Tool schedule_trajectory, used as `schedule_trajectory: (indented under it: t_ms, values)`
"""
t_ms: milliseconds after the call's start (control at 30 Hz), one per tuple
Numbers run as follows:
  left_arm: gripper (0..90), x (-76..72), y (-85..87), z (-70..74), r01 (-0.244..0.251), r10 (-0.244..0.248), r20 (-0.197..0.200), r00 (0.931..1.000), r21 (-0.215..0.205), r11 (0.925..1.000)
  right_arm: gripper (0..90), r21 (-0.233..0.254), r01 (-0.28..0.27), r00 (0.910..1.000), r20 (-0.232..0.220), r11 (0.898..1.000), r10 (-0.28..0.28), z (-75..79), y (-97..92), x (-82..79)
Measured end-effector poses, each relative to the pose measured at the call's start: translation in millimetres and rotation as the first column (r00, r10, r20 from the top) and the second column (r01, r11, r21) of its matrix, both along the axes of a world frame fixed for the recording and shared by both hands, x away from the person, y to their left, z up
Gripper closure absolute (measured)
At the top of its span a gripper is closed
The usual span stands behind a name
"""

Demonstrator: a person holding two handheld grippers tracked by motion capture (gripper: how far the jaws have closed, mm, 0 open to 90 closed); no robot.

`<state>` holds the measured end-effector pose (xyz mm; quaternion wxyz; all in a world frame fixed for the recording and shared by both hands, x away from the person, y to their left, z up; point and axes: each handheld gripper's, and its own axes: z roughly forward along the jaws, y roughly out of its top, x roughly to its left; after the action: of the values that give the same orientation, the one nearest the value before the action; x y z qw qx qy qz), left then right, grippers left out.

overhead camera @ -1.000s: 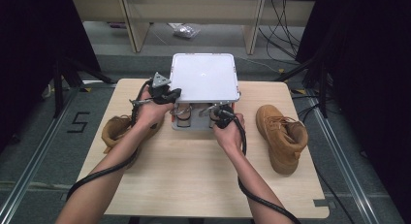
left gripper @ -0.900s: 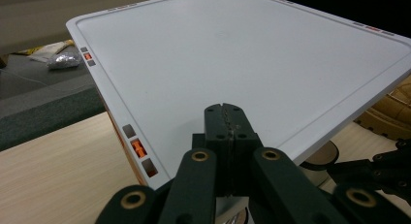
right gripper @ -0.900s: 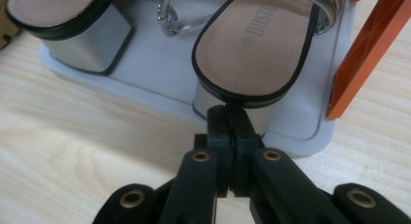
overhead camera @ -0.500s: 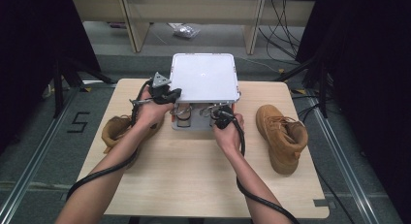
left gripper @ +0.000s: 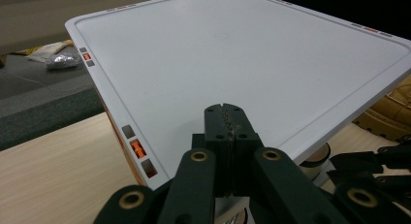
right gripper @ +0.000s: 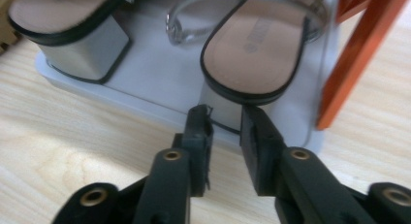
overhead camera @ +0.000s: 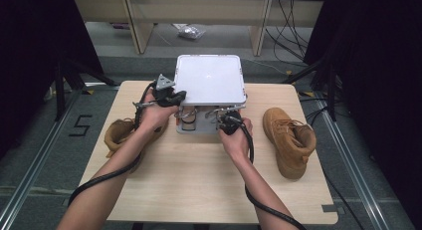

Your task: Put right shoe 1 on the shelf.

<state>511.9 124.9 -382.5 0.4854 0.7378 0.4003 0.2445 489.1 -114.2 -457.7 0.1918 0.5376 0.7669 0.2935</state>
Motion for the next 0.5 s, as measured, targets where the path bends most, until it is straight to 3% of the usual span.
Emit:
schedule_trajectory:
  t_ms: [67, 133, 167, 267, 333, 500]
  values:
    - [88.7, 0.1, 0.3, 0.2, 0.005, -0.005, 0.005, 1.0000, 0.010, 0.9999, 66.9, 0.025, -0.007, 1.0000, 0.006, 1.000, 0.007, 4.9, -3.6, -6.6]
    - [87.6, 0.5, 1.2, -0.3, 0.001, -0.001, 0.001, 1.0000, -0.005, 1.0000, 65.1, 0.061, -0.013, 0.9997, 0.023, 0.998, 0.012, 9.9, -9.5, -15.8]
    - [86.8, 0.7, 1.6, -0.1, 0.001, -0.001, 0.002, 1.0000, -0.002, 1.0000, 63.6, 0.071, -0.037, 0.9975, 0.064, 0.997, 0.032, 10.6, -14.9, -19.0]
    - [84.5, 1.5, 1.4, 1.3, -0.001, 0.001, -0.001, 1.0000, 0.010, 0.9999, 58.6, 0.105, -0.050, 0.9942, 0.100, 0.993, 0.040, 13.7, -25.9, -34.4]
    - [81.5, 2.0, 1.4, 2.3, 0.001, -0.001, -0.012, 0.9999, 0.004, 1.0000, 56.5, 0.076, -0.059, 0.9928, 0.108, 0.995, 0.050, 13.6, -33.7, -43.5]
    - [71.1, -4.0, 3.2, 9.0, 0.008, -0.008, -0.024, 0.9997, 0.000, 1.0000, 52.6, 0.110, -0.080, 0.9915, 0.111, 0.991, 0.068, 9.2, -45.7, -61.6]
